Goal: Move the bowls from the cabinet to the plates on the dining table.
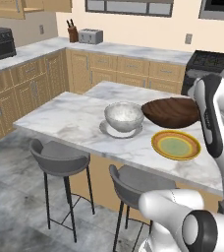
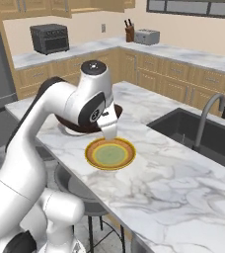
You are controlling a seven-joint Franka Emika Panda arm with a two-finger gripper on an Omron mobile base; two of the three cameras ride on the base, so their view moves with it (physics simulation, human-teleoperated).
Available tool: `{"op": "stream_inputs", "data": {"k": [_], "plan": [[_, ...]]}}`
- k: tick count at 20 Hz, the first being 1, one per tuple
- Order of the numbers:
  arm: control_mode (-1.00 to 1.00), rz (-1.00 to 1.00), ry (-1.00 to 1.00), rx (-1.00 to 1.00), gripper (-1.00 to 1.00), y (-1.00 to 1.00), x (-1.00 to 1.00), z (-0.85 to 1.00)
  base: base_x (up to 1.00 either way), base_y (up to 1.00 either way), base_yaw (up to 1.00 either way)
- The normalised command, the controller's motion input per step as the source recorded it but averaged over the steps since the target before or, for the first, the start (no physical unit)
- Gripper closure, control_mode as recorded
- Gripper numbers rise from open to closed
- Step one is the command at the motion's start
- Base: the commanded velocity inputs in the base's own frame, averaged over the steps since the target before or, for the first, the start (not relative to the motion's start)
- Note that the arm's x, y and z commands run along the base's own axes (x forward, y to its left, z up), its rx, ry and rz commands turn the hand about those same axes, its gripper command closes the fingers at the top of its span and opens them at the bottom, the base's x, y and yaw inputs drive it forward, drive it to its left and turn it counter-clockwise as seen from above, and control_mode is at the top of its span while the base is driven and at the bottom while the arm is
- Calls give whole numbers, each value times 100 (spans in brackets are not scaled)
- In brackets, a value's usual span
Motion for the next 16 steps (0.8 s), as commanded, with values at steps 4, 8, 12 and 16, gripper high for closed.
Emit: {"op": "stream_inputs", "data": {"k": [4, 8, 12, 16], "plan": [[-100, 4, 0, 0, 100, -18, 24, -21, 0, 0, 0], [-100, 5, -2, 2, 100, -18, 19, -17, 0, 0, 0], [-100, 5, -1, 2, 100, -18, 19, -18, 0, 0, 0], [-100, 5, 0, 2, 100, -20, 20, -19, 0, 0, 0]]}}
